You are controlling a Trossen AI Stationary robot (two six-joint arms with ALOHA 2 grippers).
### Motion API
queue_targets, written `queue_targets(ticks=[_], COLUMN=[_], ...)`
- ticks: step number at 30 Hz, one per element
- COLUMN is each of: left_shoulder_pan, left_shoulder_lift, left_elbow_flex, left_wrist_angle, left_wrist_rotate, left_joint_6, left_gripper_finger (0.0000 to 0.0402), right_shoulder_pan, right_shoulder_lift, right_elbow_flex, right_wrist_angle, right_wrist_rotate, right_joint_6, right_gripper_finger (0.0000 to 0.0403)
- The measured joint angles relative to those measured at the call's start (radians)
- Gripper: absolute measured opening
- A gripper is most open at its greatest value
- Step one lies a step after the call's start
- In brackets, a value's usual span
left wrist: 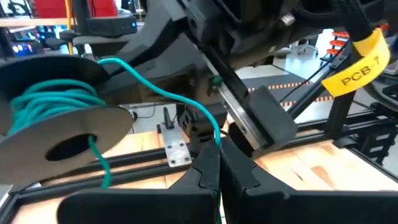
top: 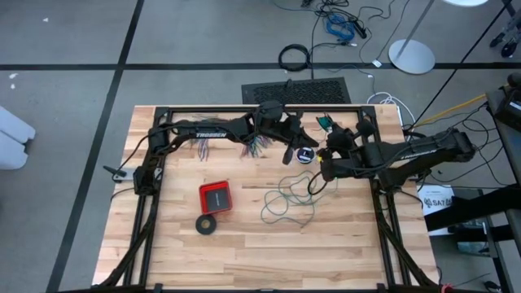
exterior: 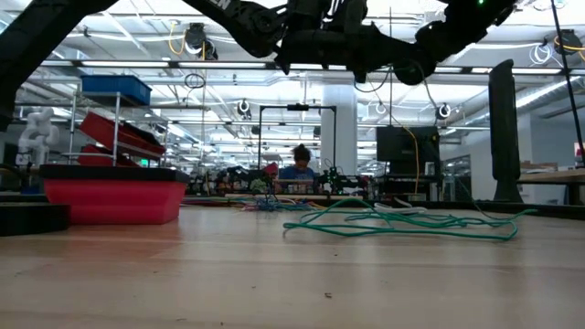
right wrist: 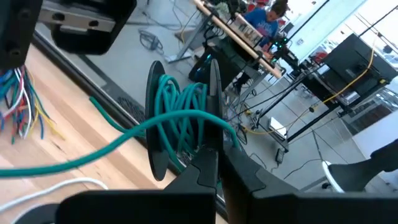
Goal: Coil cords
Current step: Coil the green wire onto the spool
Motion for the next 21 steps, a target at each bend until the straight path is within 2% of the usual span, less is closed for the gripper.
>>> queue_targets(ticks=[15,21], left_shoulder_pan=[0.028,0.059], left_shoulder_lift=[-0.069,-0.105], left_elbow_flex=[-0.002,-0.001], left_wrist_angle=[-0.024,-0.118], left_wrist_rotate=[0.025,0.028], left_joint_6=[0.026,0.086], left_gripper_finger=[0.0000,0.0000], right_shoulder_pan=[0.138,0.201], right_shoulder_lift=[0.000,0.000], right_elbow_flex=[0.000,0.000], right_wrist_angle=[-0.025,-0.055], right_wrist_rotate=[0.004,0.003], right_joint_6=[-0.001,0.000], right_gripper_finger=[0.0000,0.0000])
